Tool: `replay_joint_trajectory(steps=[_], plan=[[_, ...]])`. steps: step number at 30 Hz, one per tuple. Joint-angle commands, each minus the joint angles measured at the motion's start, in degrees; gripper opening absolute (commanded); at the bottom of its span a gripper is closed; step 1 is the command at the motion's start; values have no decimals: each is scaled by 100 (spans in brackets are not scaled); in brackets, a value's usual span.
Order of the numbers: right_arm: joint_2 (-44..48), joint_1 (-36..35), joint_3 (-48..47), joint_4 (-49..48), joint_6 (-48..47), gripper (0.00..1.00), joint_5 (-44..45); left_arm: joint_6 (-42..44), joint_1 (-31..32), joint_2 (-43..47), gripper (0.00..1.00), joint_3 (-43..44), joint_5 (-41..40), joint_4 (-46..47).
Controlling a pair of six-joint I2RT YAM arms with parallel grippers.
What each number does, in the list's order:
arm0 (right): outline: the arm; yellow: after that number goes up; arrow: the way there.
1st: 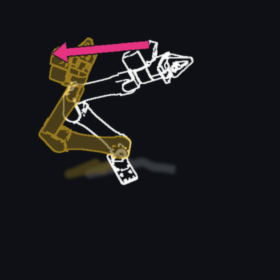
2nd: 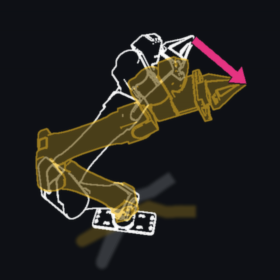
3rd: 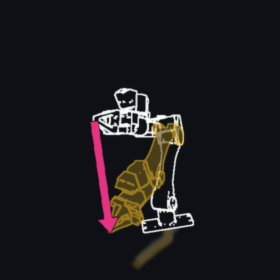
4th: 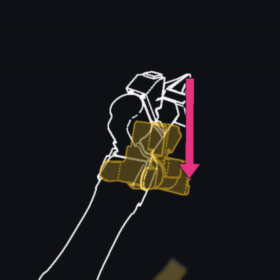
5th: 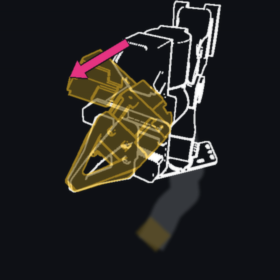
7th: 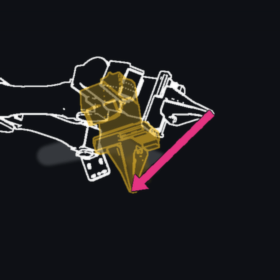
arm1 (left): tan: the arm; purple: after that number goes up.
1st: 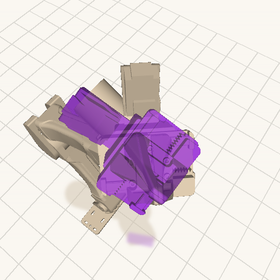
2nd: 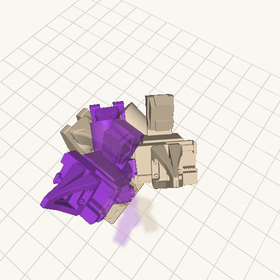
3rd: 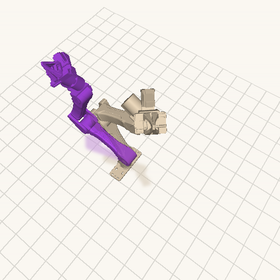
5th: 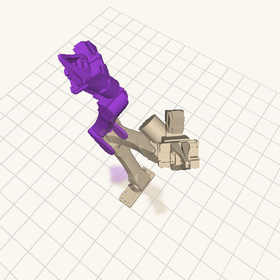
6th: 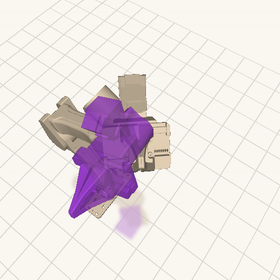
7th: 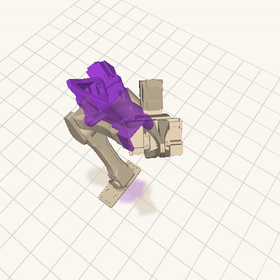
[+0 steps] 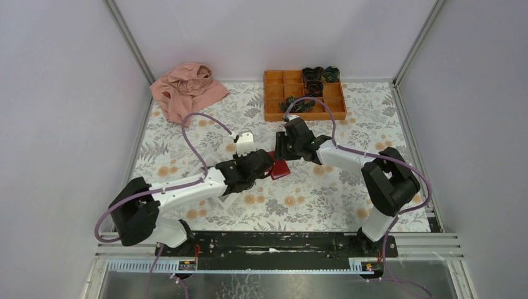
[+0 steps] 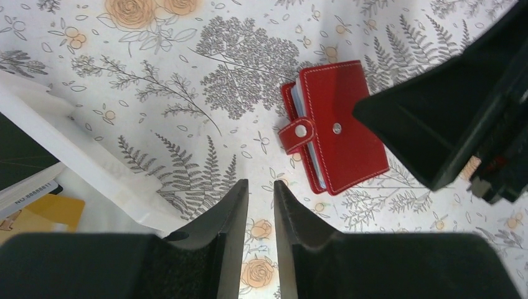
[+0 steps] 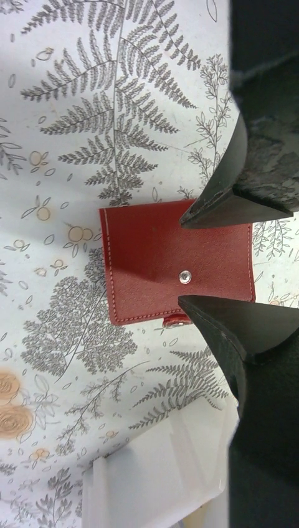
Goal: Put the credit cards into the card holder
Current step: Close the card holder at the center of the board, then adjust the card holder at the center of the board.
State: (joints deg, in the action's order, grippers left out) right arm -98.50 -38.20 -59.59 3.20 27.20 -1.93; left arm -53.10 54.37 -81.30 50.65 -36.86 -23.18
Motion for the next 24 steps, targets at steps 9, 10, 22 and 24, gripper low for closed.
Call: replay_joint_trajectory(steps=[9,10,22,24], plan=[[-505,75,-1172,254,-539,49,324,3,649,35,15,-343,200,419],[-587,106,-1296,276,-563,48,321,50,687,17,15,-369,223,491],[-1481,426,-2030,706,-742,33,-188,482,770,-784,12,-591,1139,1936],[-1514,427,-2008,687,-728,30,-301,527,776,-1018,11,-567,1250,2166]])
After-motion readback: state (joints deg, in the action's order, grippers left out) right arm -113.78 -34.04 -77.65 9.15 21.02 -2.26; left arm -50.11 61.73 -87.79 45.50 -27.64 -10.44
